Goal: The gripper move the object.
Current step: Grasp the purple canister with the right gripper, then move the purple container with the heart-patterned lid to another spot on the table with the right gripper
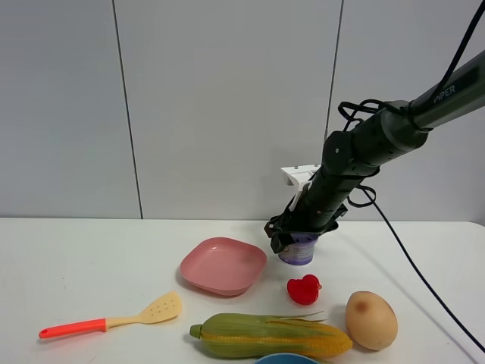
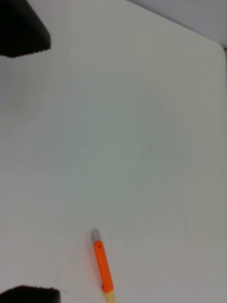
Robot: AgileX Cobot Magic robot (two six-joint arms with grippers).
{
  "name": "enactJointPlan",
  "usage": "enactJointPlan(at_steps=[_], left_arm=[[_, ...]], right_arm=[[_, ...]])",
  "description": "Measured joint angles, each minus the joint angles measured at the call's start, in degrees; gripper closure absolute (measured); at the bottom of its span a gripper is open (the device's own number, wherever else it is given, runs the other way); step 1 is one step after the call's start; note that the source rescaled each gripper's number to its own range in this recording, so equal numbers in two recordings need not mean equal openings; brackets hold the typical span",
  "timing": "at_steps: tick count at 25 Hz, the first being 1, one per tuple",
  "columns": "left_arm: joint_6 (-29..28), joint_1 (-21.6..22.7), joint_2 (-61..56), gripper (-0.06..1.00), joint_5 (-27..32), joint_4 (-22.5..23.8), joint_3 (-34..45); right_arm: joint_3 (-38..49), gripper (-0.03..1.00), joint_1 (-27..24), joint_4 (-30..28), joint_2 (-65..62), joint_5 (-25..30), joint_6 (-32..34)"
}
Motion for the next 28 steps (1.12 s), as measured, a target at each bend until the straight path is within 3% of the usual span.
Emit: enactJointPlan(at_steps=[11, 18, 28], left_arm=[[0.0, 0.0, 0.0, -0.06, 0.0, 0.0, 0.0], [0.0, 0.0, 0.0, -0.06, 0.0, 0.0, 0.0], [0.0, 0.0, 0.0, -0.06, 0.0, 0.0, 0.0]], right_arm=[[0.0, 0.97, 0.0, 0.0, 0.0, 0.4, 0.0], [0.0, 0.97, 0.0, 0.0, -1.35, 3.69, -0.05], [0.0, 0.97, 1.9, 0.61, -11.12, 5.89, 0.48]])
